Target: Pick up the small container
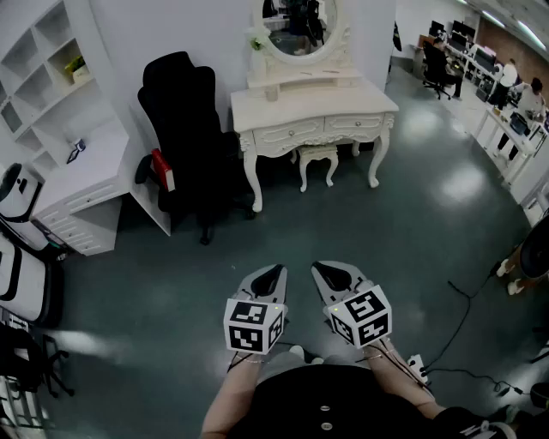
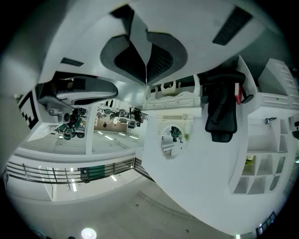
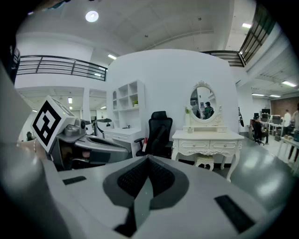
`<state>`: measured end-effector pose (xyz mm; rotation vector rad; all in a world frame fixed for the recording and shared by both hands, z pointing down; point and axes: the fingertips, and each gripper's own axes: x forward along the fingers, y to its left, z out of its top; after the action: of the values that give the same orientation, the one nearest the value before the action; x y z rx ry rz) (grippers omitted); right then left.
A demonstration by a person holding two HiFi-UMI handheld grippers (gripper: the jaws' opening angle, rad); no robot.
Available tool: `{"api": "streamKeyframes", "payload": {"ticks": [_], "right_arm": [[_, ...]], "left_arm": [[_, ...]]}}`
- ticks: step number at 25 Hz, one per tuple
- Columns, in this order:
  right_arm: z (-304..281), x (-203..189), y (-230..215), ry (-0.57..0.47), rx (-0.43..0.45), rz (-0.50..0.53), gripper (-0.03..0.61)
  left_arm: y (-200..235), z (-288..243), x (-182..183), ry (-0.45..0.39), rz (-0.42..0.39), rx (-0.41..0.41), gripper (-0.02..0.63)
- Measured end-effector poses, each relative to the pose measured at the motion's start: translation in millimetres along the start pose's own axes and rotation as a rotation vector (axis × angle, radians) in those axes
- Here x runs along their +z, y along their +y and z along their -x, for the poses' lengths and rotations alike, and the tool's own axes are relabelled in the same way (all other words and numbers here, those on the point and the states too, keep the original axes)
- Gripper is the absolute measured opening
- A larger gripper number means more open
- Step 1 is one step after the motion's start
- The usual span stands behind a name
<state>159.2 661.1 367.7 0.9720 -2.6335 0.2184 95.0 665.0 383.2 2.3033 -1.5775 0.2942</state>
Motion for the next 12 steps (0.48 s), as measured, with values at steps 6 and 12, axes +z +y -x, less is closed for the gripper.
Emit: {"api": "streamKeyframes", "payload": {"ticks": [6,12], "right_arm": [[-9,-2,-5,0.017,-0.003,0.007,0.0],[-10,0,-12,0.004,-0.015,-0.004,0.0]], "left_arm": [[3,-12,1,-0.004,0.004,-0.024,0.017],[3,-18,-2,0.003,0.001,-0.036,0.015]]}}
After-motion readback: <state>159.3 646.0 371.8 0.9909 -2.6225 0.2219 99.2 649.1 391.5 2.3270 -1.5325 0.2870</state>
